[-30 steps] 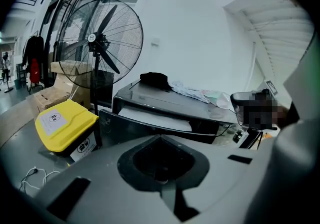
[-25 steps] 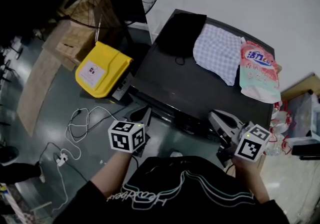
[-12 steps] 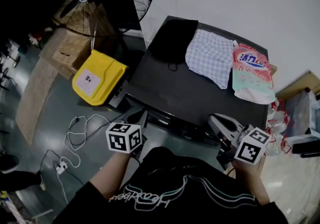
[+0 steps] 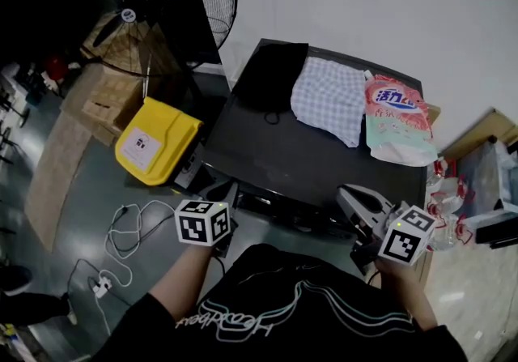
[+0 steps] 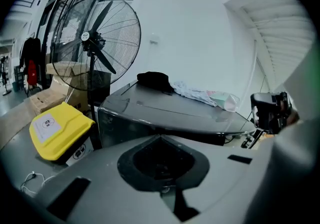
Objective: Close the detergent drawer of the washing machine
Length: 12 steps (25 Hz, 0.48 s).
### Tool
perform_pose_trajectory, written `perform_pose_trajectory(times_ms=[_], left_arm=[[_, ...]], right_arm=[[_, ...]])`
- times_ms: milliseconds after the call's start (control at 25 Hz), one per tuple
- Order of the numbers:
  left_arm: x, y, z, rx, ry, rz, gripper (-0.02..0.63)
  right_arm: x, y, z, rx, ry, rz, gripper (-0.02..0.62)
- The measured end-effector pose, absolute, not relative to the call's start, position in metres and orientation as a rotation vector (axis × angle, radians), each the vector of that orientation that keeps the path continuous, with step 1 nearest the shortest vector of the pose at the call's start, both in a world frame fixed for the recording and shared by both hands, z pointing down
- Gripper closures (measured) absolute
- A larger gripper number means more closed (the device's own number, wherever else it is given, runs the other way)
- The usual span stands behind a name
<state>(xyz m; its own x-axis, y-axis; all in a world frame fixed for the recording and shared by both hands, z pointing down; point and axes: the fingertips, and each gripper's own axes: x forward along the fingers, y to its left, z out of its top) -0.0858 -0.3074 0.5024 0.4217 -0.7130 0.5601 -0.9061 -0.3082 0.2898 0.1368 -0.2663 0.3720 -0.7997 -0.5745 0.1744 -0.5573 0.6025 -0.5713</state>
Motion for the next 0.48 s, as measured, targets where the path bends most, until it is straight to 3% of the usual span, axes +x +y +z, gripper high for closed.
perform_pose_trajectory(times_ms=[320,480], left_arm=[[-0.085,-0.298,0.495,2.13,-1.255,0.449,0.583],[-0.068,-0.276,0.452,2.231,-1.114,0.39,0.583]], right_arm=[[0.123,-0.25,0.35,-1.027,2.801,-0.9,0.568],[0.115,-0.233,0.338,-1.074,2.823,-0.85,0.568]])
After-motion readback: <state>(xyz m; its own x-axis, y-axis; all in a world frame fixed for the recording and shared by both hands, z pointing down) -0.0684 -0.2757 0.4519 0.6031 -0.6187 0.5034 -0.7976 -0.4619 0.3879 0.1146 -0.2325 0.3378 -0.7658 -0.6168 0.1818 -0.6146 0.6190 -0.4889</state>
